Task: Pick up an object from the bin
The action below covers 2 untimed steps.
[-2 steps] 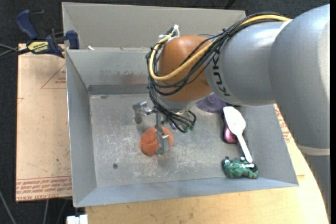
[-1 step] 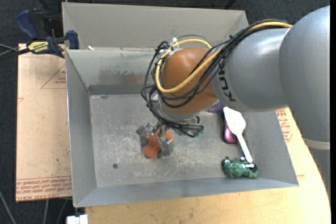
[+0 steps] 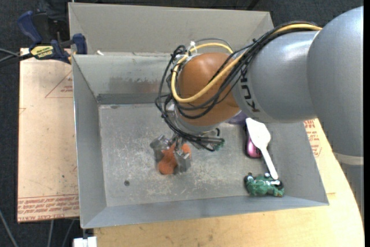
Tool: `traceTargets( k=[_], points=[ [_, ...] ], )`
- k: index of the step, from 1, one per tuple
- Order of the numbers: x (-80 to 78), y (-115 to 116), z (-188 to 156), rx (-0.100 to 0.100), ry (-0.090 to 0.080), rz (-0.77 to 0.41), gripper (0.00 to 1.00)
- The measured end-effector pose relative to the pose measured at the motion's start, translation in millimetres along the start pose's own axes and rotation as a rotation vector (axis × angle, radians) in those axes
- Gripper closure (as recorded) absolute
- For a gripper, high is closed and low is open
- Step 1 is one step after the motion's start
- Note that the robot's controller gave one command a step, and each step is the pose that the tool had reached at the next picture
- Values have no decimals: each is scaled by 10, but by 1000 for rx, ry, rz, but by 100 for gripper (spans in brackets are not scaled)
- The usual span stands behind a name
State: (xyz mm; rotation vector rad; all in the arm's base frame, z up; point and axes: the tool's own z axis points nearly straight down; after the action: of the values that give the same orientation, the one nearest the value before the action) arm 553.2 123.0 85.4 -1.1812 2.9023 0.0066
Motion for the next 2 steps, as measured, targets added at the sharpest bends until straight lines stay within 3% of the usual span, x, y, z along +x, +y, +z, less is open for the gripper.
traceTargets(
  k=[1, 2],
  points=[
    [5, 54, -829, 0, -3, 54, 100],
    [6, 53, -829, 0, -3, 54, 100]
  ],
)
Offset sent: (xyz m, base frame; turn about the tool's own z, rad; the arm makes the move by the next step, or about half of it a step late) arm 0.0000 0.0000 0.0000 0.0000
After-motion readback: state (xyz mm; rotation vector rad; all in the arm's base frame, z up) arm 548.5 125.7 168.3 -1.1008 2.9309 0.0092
